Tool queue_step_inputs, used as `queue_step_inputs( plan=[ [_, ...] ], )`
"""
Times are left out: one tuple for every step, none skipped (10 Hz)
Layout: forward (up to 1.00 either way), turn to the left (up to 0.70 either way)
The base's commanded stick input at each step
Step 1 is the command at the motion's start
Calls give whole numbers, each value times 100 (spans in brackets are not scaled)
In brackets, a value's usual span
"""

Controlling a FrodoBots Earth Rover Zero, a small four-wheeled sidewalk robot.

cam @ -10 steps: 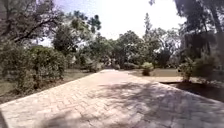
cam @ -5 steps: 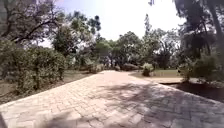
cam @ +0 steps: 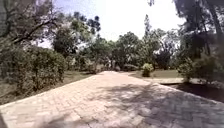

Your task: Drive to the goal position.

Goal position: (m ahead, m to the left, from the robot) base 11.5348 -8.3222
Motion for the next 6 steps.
queue_step_inputs(
  plan=[
    [30,0],
    [30,0],
    [30,0],
    [30,0],
    [30,0],
    [30,0]
  ],
)
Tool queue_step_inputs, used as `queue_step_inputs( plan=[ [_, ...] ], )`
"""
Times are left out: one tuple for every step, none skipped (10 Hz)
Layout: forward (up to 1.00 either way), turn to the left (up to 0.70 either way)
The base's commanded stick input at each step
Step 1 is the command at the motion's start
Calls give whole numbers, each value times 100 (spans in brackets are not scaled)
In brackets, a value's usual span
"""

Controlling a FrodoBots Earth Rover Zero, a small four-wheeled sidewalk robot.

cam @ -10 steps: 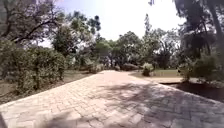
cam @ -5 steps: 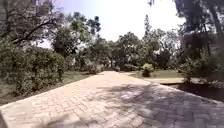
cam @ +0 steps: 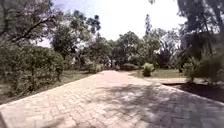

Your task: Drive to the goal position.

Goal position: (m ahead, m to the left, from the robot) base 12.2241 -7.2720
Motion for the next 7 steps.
queue_step_inputs(
  plan=[
    [30,0],
    [30,0],
    [30,0],
    [30,0],
    [30,0],
    [30,0],
    [30,0]
  ],
)
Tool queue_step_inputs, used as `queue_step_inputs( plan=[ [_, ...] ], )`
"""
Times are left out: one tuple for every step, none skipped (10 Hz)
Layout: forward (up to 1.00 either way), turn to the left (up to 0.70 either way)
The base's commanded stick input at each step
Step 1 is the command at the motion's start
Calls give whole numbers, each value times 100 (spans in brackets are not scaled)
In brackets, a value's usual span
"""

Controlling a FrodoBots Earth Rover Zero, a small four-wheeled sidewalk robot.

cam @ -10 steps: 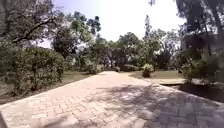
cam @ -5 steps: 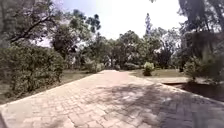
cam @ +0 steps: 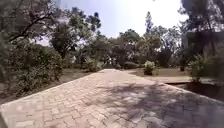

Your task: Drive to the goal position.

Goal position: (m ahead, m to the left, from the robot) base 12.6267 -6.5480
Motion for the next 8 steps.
queue_step_inputs(
  plan=[
    [30,0],
    [30,0],
    [30,0],
    [30,0],
    [30,0],
    [30,0],
    [30,0],
    [30,0]
  ],
)
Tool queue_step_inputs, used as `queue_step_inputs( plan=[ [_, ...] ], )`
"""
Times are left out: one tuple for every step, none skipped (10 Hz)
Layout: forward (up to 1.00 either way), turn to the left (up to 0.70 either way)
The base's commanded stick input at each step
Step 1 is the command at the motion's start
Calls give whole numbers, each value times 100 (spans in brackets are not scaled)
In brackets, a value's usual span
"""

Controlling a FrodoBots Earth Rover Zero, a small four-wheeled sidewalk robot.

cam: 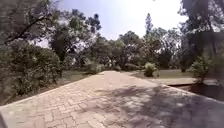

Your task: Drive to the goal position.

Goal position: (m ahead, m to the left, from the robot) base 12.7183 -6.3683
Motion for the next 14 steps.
queue_step_inputs(
  plan=[
    [30,0],
    [30,0],
    [30,0],
    [30,0],
    [30,0],
    [30,0],
    [30,0],
    [30,0],
    [30,0],
    [30,0],
    [30,0],
    [30,0],
    [30,0],
    [30,0]
  ],
)
